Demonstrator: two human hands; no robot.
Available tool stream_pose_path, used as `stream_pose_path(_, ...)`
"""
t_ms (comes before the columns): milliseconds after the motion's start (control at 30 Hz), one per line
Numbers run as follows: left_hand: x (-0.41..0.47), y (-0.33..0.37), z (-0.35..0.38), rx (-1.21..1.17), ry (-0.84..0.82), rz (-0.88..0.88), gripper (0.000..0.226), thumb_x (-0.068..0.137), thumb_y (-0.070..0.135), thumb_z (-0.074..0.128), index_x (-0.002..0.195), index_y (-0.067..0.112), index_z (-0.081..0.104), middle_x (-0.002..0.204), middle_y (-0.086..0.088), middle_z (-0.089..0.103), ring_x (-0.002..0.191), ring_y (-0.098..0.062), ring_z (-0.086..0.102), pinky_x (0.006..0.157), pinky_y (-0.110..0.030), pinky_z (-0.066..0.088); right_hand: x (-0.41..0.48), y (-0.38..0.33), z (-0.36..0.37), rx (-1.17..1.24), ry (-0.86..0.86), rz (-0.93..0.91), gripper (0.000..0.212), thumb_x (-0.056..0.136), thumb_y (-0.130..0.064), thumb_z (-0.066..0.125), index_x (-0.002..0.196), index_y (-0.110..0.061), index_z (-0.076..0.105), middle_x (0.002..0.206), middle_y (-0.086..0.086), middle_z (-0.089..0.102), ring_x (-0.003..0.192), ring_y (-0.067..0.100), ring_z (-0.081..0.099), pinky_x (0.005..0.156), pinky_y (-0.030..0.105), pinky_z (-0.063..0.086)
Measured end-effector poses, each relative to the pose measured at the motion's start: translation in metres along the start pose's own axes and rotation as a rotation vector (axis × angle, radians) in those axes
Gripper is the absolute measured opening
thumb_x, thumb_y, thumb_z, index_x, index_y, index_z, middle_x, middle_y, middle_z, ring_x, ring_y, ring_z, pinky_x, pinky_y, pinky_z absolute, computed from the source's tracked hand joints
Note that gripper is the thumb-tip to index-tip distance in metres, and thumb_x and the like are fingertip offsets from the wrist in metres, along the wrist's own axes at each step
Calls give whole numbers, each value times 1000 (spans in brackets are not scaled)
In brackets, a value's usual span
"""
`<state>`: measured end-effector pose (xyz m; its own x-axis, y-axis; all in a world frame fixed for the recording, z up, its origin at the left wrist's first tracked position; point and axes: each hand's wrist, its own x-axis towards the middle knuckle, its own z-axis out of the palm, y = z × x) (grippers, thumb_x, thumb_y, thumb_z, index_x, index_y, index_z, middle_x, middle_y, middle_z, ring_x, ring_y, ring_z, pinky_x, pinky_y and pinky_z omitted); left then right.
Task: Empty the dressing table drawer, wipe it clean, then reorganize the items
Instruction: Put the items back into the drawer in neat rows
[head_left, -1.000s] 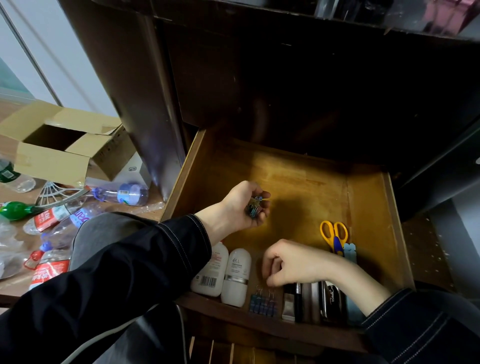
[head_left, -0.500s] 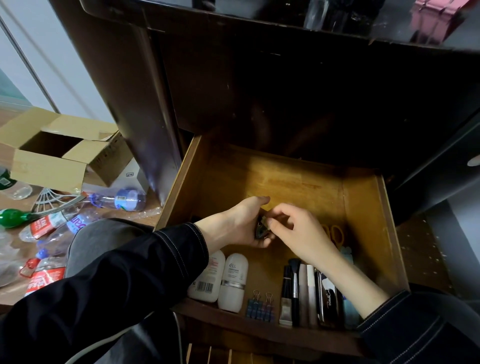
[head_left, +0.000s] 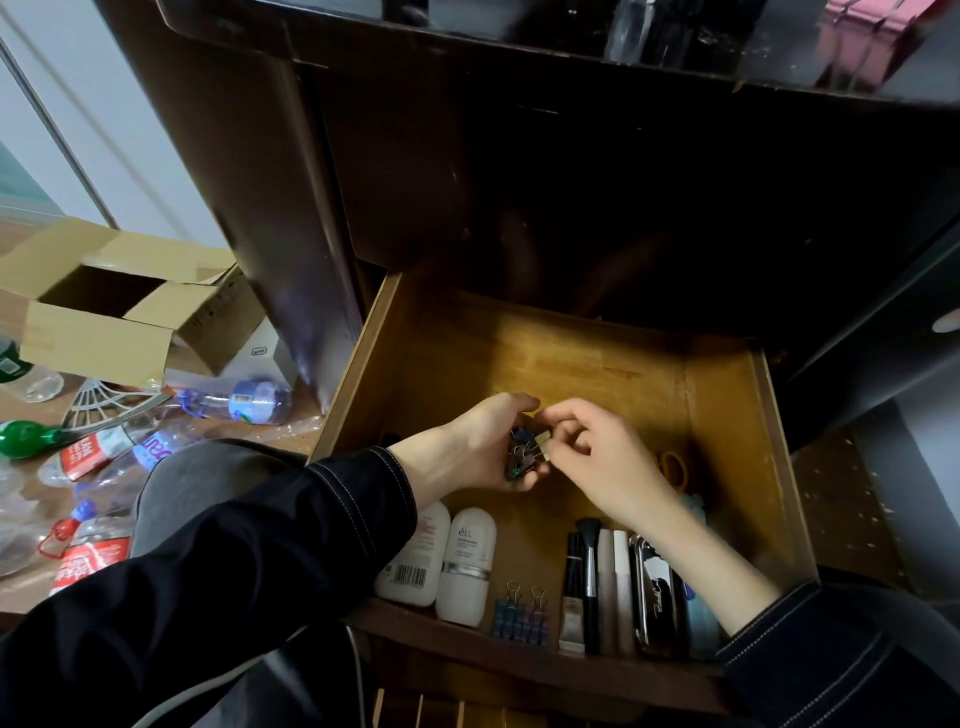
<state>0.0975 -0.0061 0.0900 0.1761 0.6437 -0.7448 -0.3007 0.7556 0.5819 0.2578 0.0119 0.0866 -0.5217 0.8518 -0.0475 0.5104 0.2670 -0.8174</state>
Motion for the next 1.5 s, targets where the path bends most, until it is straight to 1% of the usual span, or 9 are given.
stream_pose_path(67, 1, 0, -2, -14, 50, 25, 24, 101, 32, 42, 102, 10, 53, 77, -6, 58, 62, -17, 55, 51, -23, 43, 1, -1, -3, 91, 59, 9, 29, 95, -9, 61, 110, -33, 66, 81, -4, 62, 72, 11, 62, 66, 29, 54)
stream_pose_path(233, 0, 2, -4, -13, 27, 58, 16, 94, 20, 50, 98, 8, 61, 79, -5, 64, 58, -13, 51, 43, -18, 36, 2, 1, -9, 147, 165, 59, 28, 103, -13, 51, 114, -32, 69, 85, -7, 59, 54, 0, 53, 50, 12, 41)
stream_pose_path(367, -2, 1, 1, -15, -18, 97, 16, 93, 12, 57, 108, 7, 60, 82, -8, 68, 57, -12, 52, 43, -18, 37, 4, 3, -9, 232, 181, 174, 20, 103, -13, 52, 113, -23, 65, 103, -3, 65, 55, 8, 59, 49, 20, 45)
stream_pose_path(567, -1, 2, -1, -75, 42, 141, 8, 94, 13, 62, 98, 5, 62, 83, -11, 64, 56, -13, 52, 41, -17, 38, 5, 1, -8, 308, 93, 242, 5, 99, -17, 60, 101, -18, 64, 89, 8, 71, 55, 13, 60, 44, 23, 44)
stream_pose_path(833, 0, 2, 0, -117, 91, 143, 10, 91, 6, 60, 101, 2, 59, 83, -11, 58, 54, -13, 50, 39, -18, 37, 5, 1, -9, 158, 116, 209, 5, 91, -25, 67, 87, -24, 69, 79, -8, 67, 72, 6, 60, 59, 21, 43)
stream_pose_path(1033, 4, 7, -11, -189, 287, 266, 12, 93, 6, 49, 91, 4, 61, 75, -8, 57, 54, -14, 48, 42, -19, 38, 6, 10, -3, -57, -283, 314, 7, 87, -15, 64, 85, -17, 70, 69, -5, 74, 50, 4, 57, 43, 17, 40)
stream_pose_path(1200, 1, 6, -7, -163, 210, 219, 13, 94, 7, 48, 91, 4, 61, 77, -8, 56, 57, -15, 47, 43, -20, 38, -3, 14, 16, -181, -547, 184, 5, 84, -22, 71, 81, -19, 75, 71, 1, 73, 65, 11, 66, 65, 35, 56)
stream_pose_path(1367, -1, 8, -6, -169, 201, 195, 14, 94, 8, 47, 92, 5, 60, 78, -8, 55, 57, -14, 46, 42, -18, 38, -8, 17, 27, -310, -700, 113, 13, 86, -25, 71, 84, -12, 76, 65, -6, 64, 53, -1, 50, 56, 27, 41)
stream_pose_path(1500, -2, 8, -6, -176, 200, 185, 13, 94, 8, 47, 91, 6, 60, 77, -8, 55, 57, -15, 46, 43, -18, 38, -11, 16, 29, -346, -751, 90, 15, 87, -25, 70, 89, -12, 77, 78, -1, 70, 61, 2, 52, 59, 27, 42)
